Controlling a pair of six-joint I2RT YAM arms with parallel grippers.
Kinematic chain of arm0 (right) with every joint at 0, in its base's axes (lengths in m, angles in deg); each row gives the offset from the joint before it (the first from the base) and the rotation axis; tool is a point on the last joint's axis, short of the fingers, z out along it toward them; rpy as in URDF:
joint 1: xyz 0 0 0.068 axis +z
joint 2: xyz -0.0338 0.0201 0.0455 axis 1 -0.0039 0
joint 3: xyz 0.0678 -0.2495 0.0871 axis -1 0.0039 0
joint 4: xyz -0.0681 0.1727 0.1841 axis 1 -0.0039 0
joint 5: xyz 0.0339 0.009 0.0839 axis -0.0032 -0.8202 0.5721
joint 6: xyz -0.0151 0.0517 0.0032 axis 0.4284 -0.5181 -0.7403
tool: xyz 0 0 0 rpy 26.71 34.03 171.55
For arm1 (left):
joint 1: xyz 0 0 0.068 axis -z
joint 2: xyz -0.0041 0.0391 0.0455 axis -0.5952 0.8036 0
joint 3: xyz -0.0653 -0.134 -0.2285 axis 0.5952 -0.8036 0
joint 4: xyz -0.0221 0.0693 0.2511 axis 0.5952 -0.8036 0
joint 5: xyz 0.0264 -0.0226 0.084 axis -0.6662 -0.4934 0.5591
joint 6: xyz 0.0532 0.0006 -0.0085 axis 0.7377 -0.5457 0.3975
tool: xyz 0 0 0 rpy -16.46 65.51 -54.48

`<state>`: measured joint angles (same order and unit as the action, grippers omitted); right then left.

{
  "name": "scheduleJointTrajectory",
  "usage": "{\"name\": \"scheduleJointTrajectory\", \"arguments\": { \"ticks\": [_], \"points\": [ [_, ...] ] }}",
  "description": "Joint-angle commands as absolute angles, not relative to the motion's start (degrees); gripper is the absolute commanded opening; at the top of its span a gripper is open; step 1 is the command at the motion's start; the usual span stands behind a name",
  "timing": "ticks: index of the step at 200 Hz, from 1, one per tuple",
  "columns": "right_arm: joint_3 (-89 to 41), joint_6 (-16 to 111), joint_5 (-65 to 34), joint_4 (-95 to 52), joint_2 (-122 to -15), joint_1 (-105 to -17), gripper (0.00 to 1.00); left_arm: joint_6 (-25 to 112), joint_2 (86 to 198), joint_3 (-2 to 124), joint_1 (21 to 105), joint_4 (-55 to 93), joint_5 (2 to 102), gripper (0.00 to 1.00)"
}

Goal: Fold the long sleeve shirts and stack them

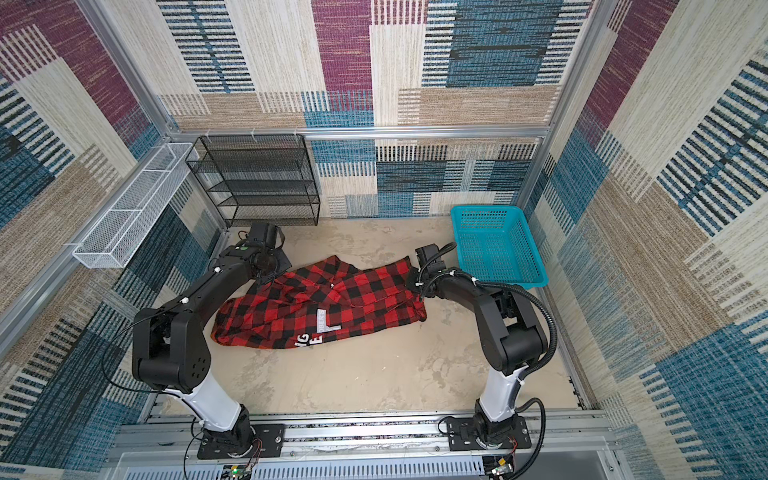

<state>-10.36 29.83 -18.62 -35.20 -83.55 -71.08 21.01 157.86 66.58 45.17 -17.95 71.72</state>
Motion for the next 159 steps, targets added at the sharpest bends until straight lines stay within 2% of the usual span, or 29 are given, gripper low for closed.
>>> {"name": "scheduleJointTrajectory", "arguments": {
  "ticks": [1,87,145,159],
  "points": [
    [-10.13,28.78,-20.62,-35.15,-82.38,-71.1,0.39,21.84,157.46,66.47,45.14,-17.43,72.21,0.0],
    [-8.69,28.4,-20.87,-33.54,-83.2,-71.77,0.39,21.93,157.55,66.47,45.13,-17.45,72.12,0.0],
    [-9.5,28.49,-18.56,-29.7,-85.03,-71.85,0.28,22.03,157.77,66.12,45.16,-17.42,72.17,0.0],
    [-9.8,28.57,-18.23,-29.37,-85.2,-71.85,0.22,22.09,157.91,65.95,45.13,-17.43,72.29,0.0]
  ]
}}
